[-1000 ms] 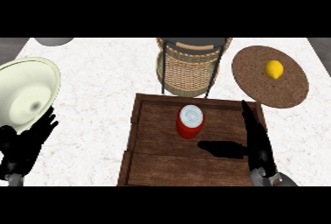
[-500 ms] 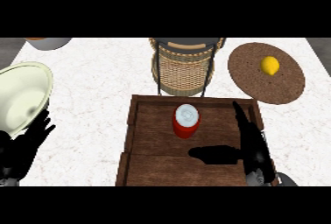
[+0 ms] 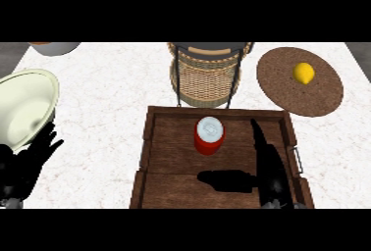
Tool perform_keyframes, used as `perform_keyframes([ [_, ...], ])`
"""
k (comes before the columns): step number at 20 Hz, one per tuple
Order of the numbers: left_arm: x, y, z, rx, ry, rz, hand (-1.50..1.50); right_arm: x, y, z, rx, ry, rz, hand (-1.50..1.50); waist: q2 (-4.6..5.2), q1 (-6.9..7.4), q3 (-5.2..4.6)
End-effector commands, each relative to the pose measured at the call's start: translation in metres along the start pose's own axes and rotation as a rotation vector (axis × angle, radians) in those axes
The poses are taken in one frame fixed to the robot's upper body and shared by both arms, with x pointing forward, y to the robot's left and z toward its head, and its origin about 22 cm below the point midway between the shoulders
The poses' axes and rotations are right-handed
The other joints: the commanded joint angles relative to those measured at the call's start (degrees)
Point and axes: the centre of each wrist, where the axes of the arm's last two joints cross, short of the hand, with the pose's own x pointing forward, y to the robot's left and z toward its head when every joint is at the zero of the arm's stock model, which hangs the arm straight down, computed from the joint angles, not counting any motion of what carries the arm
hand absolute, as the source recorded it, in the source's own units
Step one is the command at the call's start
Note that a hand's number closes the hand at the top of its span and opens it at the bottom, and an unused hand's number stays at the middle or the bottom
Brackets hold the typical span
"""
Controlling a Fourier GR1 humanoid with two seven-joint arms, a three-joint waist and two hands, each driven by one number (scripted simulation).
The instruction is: Pick the can from the tray and place it in the tiered basket
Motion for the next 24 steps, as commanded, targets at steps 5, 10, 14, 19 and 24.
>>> perform_keyframes([
  [5, 0.006, -0.001, -0.002, -0.019, 0.017, 0.001, 0.0, 0.009, 0.014, 0.004, -0.02, 0.143, -0.036, -1.5, 0.27, 0.18, -0.25],
  [10, -0.003, 0.002, -0.001, -0.012, 0.014, 0.0, 0.0, 0.003, 0.028, -0.018, -0.01, 0.128, -0.015, -1.5, 0.37, 0.39, -0.23],
  [14, -0.011, 0.0, 0.005, -0.022, 0.029, 0.005, 0.0, 0.012, 0.035, -0.009, -0.036, 0.119, -0.035, -1.5, 0.28, 0.36, -0.24],
  [19, -0.002, 0.002, 0.009, -0.022, 0.027, 0.01, 0.0, 0.003, 0.032, -0.04, -0.031, 0.147, -0.06, -1.5, 0.34, 0.73, -0.19],
  [24, 0.002, -0.004, -0.004, -0.008, 0.014, -0.008, 0.0, 0.015, 0.045, -0.037, -0.017, 0.16, -0.039, -1.5, 0.34, 0.53, -0.23],
])
